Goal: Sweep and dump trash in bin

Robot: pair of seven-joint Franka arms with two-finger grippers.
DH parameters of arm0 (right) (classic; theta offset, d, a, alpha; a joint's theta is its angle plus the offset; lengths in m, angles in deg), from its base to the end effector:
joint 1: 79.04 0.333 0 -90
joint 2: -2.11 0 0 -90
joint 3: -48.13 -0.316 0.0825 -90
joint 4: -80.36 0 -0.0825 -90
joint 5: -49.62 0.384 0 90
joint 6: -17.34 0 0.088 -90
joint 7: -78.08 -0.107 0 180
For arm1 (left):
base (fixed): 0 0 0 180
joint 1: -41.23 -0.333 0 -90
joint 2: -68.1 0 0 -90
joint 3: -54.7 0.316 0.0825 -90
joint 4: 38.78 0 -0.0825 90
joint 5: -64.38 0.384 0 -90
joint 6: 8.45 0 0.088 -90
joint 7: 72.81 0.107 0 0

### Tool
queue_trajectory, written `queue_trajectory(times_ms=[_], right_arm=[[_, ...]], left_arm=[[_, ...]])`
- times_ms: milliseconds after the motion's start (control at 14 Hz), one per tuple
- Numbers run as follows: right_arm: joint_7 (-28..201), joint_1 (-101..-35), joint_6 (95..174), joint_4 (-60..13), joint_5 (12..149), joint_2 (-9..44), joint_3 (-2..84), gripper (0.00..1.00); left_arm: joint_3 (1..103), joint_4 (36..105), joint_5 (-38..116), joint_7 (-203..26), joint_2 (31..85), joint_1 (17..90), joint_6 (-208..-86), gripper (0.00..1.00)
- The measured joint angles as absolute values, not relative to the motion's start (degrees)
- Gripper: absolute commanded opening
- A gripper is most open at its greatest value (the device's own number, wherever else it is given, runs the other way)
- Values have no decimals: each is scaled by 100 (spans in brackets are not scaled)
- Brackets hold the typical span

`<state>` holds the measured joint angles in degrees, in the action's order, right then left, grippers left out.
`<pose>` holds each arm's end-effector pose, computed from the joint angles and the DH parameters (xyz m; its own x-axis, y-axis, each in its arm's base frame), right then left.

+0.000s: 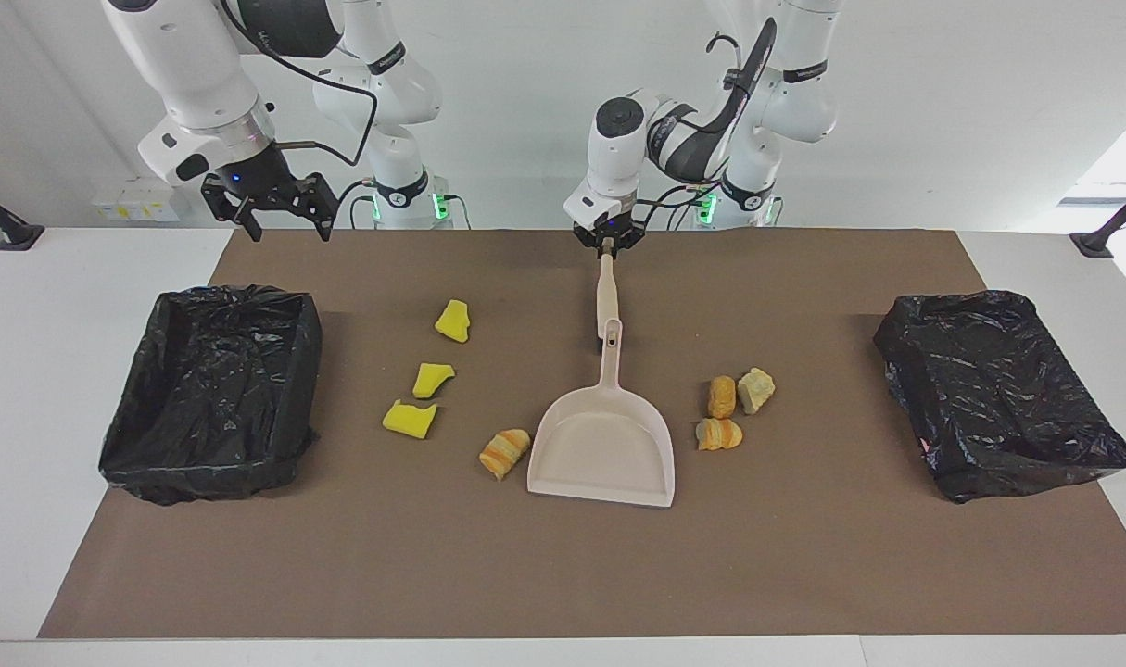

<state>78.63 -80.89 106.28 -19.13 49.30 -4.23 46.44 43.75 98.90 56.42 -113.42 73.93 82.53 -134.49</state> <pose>0.5150 -0.0013 0.6043 0.9973 0.0063 -0.0735 0.0069 -0.9999 0.0081 0.2829 -0.3729 0.3449 0.9845 -0.1120 -0.1348 -0.1137 -0.9935 -0.0051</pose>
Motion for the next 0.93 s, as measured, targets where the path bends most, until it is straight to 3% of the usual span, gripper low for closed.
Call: queue_trajectory(times_ms=[358,572,930], right_arm=[[7681,-8088,10456,-1607,4930,-88,4356,100],[6983,-7975,10904,-1542,4933,282,3915,100],[5120,-6775,11929,-1534,4932,817,3841,100]], left_arm=[[4481,9455,5642,-10854,7480,7581,-12625,0],[4515,8972,5641,-10086,7751,6847,-11621,0],[4550,8264,6124,-8666,7798,5469,-10767,0]])
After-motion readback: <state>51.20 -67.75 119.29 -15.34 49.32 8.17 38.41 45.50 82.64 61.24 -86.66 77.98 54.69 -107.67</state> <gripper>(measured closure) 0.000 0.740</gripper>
